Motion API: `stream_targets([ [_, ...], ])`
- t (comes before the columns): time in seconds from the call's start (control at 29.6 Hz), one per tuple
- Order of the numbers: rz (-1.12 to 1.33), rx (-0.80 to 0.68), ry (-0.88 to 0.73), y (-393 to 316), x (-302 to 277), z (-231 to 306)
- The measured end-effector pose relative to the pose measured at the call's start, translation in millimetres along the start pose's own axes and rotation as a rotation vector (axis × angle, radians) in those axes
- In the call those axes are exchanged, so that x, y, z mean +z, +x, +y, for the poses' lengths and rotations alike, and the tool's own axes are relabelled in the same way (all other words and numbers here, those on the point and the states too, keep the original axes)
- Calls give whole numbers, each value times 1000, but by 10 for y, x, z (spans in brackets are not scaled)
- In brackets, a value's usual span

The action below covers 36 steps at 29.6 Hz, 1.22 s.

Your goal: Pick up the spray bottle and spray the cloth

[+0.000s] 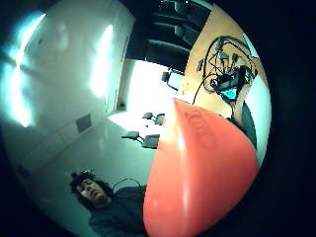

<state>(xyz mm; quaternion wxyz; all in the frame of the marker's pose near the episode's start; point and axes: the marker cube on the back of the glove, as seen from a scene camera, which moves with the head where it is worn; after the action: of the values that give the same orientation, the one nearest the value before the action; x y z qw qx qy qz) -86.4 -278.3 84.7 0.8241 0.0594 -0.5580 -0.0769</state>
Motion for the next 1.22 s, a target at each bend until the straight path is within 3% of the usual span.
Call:
stream_targets([
  [0.71,75,-59,176,-572,-362,-119],
  [1.22,53,-12,86,-410,-463,-107],
])
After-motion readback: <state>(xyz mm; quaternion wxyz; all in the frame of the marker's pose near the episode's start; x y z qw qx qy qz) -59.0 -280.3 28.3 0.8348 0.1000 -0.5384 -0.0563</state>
